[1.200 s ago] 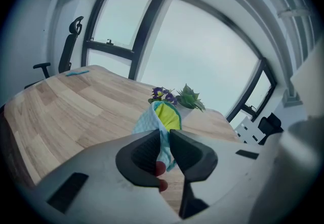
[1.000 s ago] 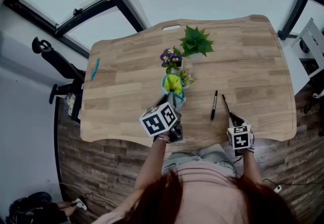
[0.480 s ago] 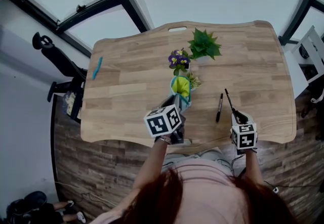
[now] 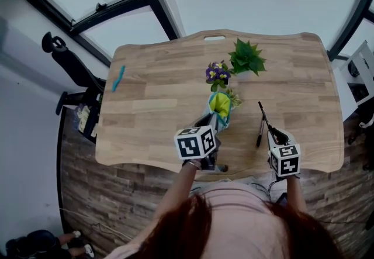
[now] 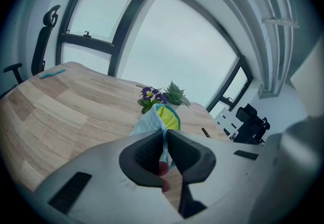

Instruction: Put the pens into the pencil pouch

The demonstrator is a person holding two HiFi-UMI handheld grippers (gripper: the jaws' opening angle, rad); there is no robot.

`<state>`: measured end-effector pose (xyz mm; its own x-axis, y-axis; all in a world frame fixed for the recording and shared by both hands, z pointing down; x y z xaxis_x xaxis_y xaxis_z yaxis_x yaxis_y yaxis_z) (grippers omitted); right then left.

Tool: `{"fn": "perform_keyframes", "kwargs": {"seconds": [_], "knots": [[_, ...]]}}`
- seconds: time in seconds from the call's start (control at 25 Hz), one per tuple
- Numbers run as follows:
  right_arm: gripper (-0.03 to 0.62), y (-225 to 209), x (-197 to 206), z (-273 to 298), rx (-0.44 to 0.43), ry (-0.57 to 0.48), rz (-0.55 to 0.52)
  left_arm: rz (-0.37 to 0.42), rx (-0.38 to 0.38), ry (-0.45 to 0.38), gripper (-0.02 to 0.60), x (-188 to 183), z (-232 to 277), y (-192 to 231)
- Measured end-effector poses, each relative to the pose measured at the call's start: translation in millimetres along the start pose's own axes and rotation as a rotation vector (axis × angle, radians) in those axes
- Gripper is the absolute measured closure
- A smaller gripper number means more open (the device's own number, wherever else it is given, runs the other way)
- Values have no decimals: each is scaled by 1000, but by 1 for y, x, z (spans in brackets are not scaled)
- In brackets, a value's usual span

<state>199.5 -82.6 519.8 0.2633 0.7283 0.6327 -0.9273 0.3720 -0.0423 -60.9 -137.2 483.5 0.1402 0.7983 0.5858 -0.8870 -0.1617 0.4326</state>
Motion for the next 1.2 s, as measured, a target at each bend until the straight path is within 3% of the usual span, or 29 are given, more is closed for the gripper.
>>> {"fn": "perform_keyframes", "kwargs": {"seconds": [0.4, 0.76, 1.2], "knots": [[542, 24, -32, -13, -47, -44, -98, 9, 45, 22, 558, 4, -2, 9], [542, 43, -56, -28, -140, -53, -197, 33, 89, 38, 558, 8, -4, 9], [542, 65, -78, -27, -260, 89, -396, 49, 92, 32, 558, 9, -6, 10]]}}
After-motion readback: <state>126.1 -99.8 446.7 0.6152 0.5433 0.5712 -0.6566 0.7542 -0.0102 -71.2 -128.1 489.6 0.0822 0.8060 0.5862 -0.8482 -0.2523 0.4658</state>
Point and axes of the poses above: the fingertips, and each gripper's own axes: z forward along the fingers, y to its left, x out of its underside, the point moved 6 cm from there along -z, backward along the fingers, and after that the axes turned 7 degrees about y, right-handed, at the moved point
